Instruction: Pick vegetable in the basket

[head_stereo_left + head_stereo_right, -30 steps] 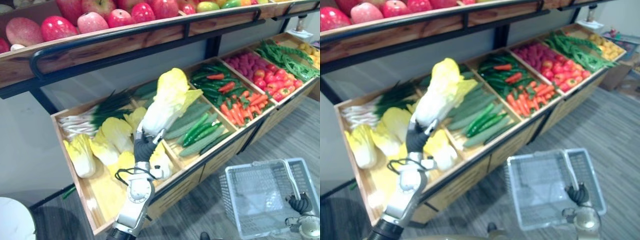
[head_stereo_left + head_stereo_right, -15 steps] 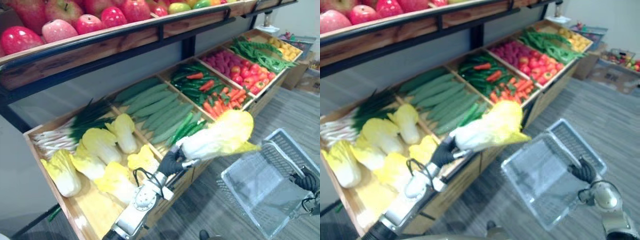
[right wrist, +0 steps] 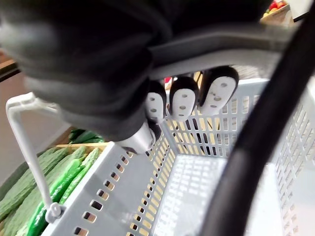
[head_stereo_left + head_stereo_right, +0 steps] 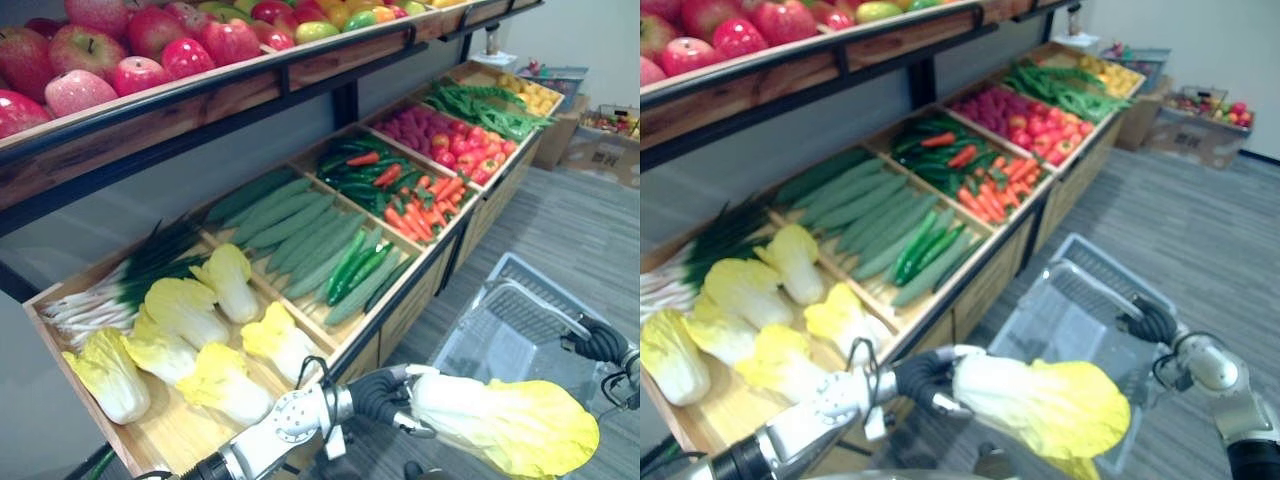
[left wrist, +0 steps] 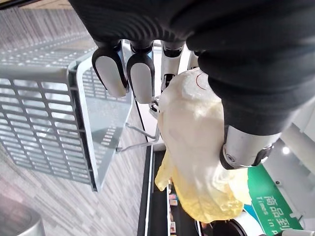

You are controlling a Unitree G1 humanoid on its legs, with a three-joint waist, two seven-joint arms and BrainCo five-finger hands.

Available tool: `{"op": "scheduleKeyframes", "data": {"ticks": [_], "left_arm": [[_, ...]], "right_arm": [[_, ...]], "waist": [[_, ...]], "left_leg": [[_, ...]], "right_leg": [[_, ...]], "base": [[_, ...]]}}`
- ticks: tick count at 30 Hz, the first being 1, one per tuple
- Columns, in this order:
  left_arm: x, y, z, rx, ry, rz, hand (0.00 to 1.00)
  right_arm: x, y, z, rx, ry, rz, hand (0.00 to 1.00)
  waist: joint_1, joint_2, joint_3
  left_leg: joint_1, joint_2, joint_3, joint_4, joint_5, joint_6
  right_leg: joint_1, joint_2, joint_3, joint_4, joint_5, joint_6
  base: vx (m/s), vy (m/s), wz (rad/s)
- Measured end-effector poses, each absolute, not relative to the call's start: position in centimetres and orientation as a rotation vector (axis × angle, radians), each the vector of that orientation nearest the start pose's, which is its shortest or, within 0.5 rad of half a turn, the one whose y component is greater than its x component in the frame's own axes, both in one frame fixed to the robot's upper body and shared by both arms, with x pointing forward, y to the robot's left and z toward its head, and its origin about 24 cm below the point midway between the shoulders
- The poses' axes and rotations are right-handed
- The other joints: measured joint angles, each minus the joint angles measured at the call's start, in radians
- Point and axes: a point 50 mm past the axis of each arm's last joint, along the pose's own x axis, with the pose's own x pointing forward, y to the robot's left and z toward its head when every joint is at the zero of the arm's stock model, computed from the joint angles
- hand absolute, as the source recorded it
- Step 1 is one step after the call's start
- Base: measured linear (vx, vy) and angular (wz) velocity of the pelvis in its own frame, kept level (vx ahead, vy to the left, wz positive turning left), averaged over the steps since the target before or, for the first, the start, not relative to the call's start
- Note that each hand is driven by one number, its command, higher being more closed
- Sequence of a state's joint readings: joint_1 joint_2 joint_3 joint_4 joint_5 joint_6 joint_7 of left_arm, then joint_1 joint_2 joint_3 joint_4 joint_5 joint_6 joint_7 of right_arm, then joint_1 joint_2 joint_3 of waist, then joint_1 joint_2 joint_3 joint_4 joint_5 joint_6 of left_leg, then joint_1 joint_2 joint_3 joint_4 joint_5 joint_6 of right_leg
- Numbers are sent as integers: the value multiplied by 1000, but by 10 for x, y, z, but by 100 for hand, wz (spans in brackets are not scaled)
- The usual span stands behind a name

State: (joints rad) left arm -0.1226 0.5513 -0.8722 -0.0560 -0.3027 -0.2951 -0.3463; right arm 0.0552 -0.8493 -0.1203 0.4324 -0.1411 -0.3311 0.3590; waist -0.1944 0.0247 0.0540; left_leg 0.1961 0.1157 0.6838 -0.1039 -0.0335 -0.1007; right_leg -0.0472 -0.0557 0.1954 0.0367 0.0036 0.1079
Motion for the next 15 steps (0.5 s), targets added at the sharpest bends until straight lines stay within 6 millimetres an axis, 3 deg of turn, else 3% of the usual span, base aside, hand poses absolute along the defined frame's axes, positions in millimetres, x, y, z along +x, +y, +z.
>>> {"op": "scheduleKeyframes", "data": {"ticks": [6, 15], "left_arm": [[171, 50, 23, 153, -23, -1248, 100], [186, 39, 0, 228, 32, -1094, 100]], "right_arm": [[227, -337, 62, -943, 280, 308, 100], [231, -316, 62, -937, 247, 451, 100]], "waist": [[-7, 6, -5], [-32, 5, -8]], "left_leg": [[8, -1, 19, 0, -2, -3], [22, -12, 51, 0, -15, -6]], "right_leg": [[-1, -1, -2, 5, 0, 0], [-21, 0, 11, 39, -7, 10]], "base": [[12, -15, -6], [-1, -17, -10]]}}
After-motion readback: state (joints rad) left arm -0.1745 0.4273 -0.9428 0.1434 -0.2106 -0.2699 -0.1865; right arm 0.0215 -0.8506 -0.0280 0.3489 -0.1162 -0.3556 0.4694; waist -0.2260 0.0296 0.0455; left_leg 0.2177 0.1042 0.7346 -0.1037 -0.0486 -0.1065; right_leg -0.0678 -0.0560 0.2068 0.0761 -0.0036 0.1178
